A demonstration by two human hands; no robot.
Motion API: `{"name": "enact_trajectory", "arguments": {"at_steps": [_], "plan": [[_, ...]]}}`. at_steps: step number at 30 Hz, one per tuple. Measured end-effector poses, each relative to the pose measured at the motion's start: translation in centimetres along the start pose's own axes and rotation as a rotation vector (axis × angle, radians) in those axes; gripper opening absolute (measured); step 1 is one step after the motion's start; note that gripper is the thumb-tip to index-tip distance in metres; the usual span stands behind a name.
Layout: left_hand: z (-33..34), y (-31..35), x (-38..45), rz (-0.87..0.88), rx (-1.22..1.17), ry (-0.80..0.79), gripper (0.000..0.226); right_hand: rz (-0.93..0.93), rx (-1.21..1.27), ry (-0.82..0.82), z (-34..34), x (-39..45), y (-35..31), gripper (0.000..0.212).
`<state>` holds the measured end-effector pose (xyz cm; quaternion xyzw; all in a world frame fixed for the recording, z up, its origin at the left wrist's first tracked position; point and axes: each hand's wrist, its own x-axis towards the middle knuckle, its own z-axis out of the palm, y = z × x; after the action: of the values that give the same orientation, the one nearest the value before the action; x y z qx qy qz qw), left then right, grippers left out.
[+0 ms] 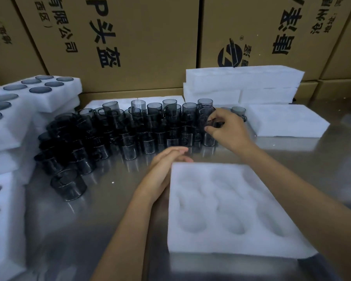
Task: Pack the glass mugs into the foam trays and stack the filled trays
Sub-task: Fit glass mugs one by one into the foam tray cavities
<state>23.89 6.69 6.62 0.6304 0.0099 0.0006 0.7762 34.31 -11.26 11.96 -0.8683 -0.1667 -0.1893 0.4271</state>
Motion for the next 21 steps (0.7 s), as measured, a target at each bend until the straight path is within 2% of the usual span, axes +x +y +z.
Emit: {"name": "enact_trajectory", "arguments": {"at_steps": [4,7,9,11,16,21], "plan": [[0.3,1.7,-0.2,0.094,-0.012,0.107,0.021,-0.132,0.102,-0.073,-3.2,-3.3,-3.4,0.021],[0.5,3.9,-1.4,0.218,0.093,0.077,0.033,-0.183,0.150,-0.155,-5.3,-5.8,-5.8,0.022],[1.2,5.3,-2.6,0.268,0.151,0.044,0.040,-0.163,0.206,-0.198,-6.2,-7.6,-6.6,0.020],[2.0,6.0,-3.9,0.293,0.177,0.015,0.040,-0.147,0.257,-0.248,-6.7,-9.3,-7.1,0.028],[2.1,5.7,-7.2,0.291,0.235,0.009,0.029,-0.075,0.504,-0.357,-6.7,-12.2,-6.8,0.073],[1.8,3.6,-8.9,0.294,0.236,0.152,0.023,0.104,0.602,-0.401,-5.1,-13.7,-6.2,0.066]]}}
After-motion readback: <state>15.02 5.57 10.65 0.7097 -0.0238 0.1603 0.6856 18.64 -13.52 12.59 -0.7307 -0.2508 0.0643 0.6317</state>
